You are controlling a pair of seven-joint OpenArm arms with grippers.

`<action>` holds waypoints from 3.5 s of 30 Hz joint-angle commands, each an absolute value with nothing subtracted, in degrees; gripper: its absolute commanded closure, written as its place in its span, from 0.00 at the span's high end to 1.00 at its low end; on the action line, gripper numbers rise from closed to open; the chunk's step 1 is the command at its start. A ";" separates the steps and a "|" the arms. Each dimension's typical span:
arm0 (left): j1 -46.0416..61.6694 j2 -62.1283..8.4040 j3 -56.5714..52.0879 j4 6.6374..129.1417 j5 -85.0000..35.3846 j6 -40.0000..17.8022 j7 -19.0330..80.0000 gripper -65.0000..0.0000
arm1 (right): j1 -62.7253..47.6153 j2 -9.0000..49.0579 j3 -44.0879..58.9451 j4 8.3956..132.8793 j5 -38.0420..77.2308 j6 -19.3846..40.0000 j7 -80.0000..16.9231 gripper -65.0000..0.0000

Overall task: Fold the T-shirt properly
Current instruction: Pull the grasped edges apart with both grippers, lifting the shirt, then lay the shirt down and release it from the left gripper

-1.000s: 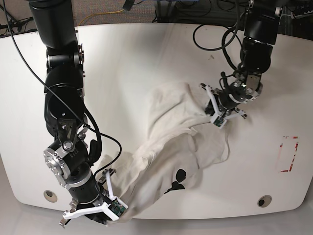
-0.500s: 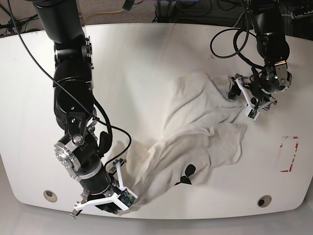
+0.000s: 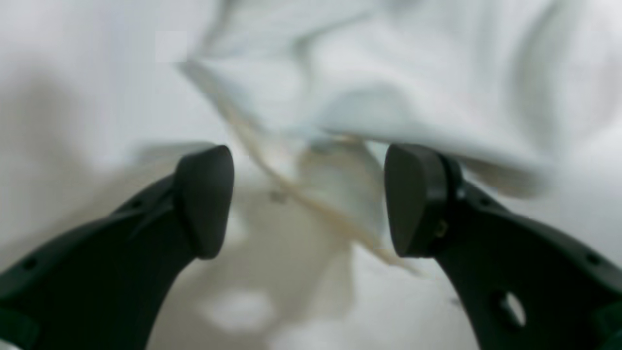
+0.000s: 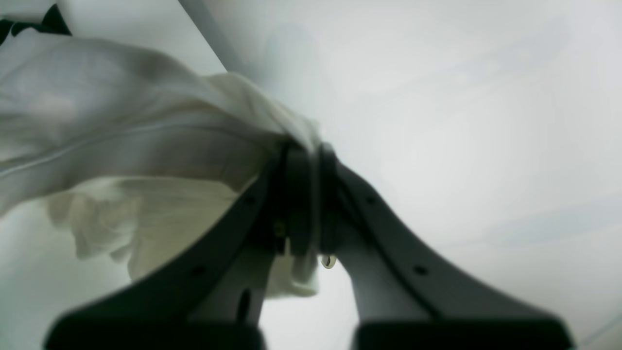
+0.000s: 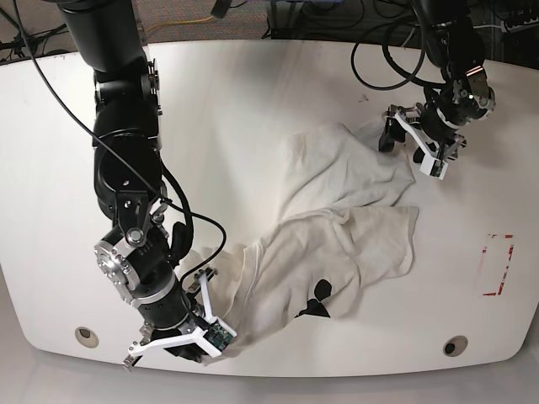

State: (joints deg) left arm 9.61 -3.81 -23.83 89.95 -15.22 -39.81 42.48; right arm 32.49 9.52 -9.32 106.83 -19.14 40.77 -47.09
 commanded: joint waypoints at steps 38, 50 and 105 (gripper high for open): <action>2.51 -6.29 -31.43 83.21 -18.77 -40.00 43.30 0.00 | 34.24 9.80 -5.67 107.47 -19.30 40.00 -45.93 0.00; -5.41 -13.23 -32.75 89.45 -19.03 -40.00 47.60 0.00 | 39.78 9.89 -4.18 103.60 -19.30 40.00 -45.93 0.00; 7.78 -24.48 -27.03 110.11 -13.14 -40.00 54.90 0.00 | 21.67 3.12 23.34 102.90 -18.68 40.00 -59.38 0.00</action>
